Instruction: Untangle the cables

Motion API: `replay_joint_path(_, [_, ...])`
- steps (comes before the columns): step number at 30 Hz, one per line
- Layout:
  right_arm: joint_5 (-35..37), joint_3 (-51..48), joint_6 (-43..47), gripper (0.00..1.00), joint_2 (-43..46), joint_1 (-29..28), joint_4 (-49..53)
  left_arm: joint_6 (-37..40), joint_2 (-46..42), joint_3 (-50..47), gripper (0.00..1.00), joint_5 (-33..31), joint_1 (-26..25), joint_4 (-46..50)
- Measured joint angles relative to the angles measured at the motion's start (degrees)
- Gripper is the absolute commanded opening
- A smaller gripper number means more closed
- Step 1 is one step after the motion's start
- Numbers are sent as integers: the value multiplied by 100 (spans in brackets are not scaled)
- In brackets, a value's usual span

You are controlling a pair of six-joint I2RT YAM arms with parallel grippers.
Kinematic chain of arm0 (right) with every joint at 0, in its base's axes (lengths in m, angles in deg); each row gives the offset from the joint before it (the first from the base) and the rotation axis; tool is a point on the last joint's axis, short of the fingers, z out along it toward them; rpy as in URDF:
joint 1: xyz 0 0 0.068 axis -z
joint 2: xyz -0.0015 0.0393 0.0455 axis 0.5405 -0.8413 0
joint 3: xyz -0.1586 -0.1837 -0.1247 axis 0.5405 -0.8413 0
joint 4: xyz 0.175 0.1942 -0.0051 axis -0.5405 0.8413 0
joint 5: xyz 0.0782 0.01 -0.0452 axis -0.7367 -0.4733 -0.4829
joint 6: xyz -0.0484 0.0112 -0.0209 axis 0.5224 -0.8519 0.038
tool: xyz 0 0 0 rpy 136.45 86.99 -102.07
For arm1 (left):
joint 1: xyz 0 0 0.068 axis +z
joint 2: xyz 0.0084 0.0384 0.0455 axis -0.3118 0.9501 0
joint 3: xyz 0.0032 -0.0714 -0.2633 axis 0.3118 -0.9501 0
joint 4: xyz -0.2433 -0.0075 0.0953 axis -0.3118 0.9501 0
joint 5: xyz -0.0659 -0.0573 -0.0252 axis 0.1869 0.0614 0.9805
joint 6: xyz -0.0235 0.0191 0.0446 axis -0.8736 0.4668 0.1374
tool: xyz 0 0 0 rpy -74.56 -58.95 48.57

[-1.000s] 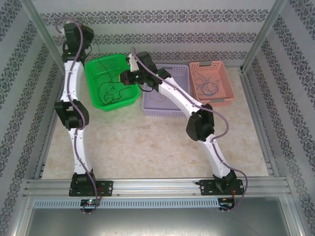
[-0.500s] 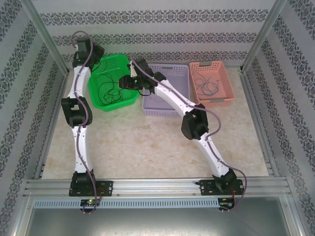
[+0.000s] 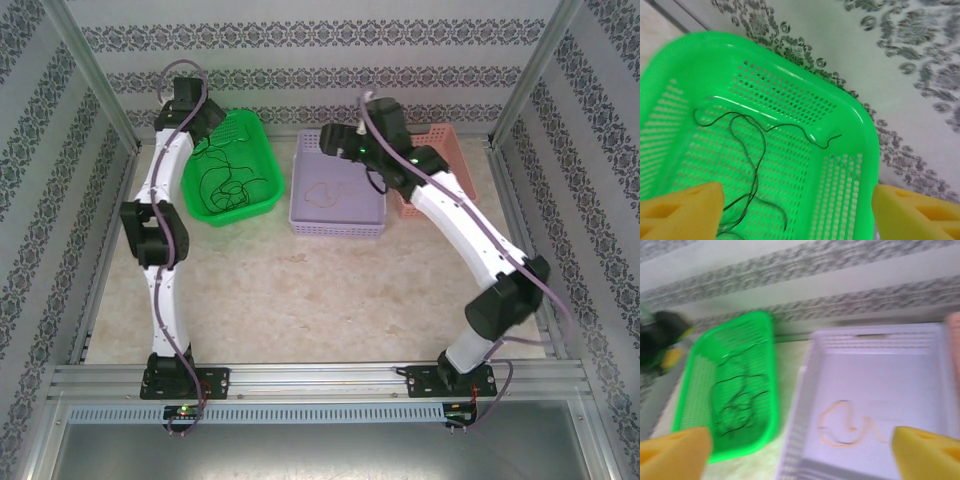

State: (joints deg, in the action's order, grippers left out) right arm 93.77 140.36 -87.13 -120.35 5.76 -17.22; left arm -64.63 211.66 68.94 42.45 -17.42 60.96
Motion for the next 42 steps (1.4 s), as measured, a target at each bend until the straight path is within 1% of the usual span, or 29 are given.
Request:
replay_joint_path(4, [767, -1119, 44, 98, 953, 710, 195, 376, -2116, -2446, 100, 17, -177, -1185])
replay_joint_path(5, [1010, -1423, 76, 98, 1198, 876, 262, 470, -2538, -2822, 100, 20, -186, -1366])
replay_joint_path(7, [1576, -1965, 111, 98, 1600, 1106, 339, 640, -3047, -3224, 100, -20, -184, -1585])
replay_joint_path(9, [2037, -2647, 201, 98, 1993, 1270, 205, 804, -3407, -3600, 100, -105, -181, -1670])
replay_joint_path(11, [2236, -3499, 426, 98, 2339, 1493, -146, 951, -3746, -4140, 100, -339, -210, -1644])
replay_joint_path(13, [2221, -4419, 684, 98, 2542, 1731, -717, 1043, -4063, -4811, 100, -820, -297, -1628])
replay_joint_path(16, [2173, -5490, 1047, 98, 2363, 1998, -1453, 1202, -4756, -6231, 100, -1705, -553, -1766])
replay_joint_path(18, [2026, -5751, 1239, 98, 1967, 2048, -1738, 1497, -5241, -7167, 100, -2146, -686, -1904])
replay_joint_path(20, [1823, -5757, 1443, 98, 1495, 2083, -2103, 1812, -5565, -7838, 100, -2505, -717, -1928])
replay_joint_path(22, [1606, -5786, 1646, 98, 1123, 2087, -2653, 2107, -5687, -8297, 100, -2706, -704, -2037])
replay_joint_path(24, [1412, -5858, 1840, 98, 833, 2087, -3289, 2323, -5685, -8668, 100, -2699, -699, -2247])
replay_joint_path(27, [1080, -5836, 2170, 98, 420, 2181, -4028, 2520, -5403, -9156, 99, -2498, -660, -2756])
replay_joint_path(29, [800, -5816, 2218, 98, 273, 2389, -4295, 2643, -5056, -9438, 99, -2308, -621, -3298])
replay_joint_path(31, [564, -5842, 2243, 98, 273, 2588, -4513, 2791, -4756, -9593, 99, -2109, -581, -3773])
replay_joint_path(33, [332, -6061, 2277, 98, 387, 2715, -4996, 2909, -4548, -9722, 99, -1860, -516, -4411])
replay_joint_path(36, [37, -6732, 2365, 98, 713, 2719, -5818, 3206, -4310, -9715, 100, -1410, -442, -5130])
replay_joint_path(38, [-94, -7165, 2406, 98, 750, 2708, -6446, 3425, -4319, -9798, 100, -1174, -444, -5630])
replay_joint_path(40, [-188, -7556, 2500, 98, 616, 2664, -7176, 3552, -4424, -9971, 100, -1073, -444, -6087])
replay_joint_path(42, [-203, -7794, 2581, 98, 601, 2577, -7407, 3628, -4588, -10218, 100, -1073, -444, -6481])
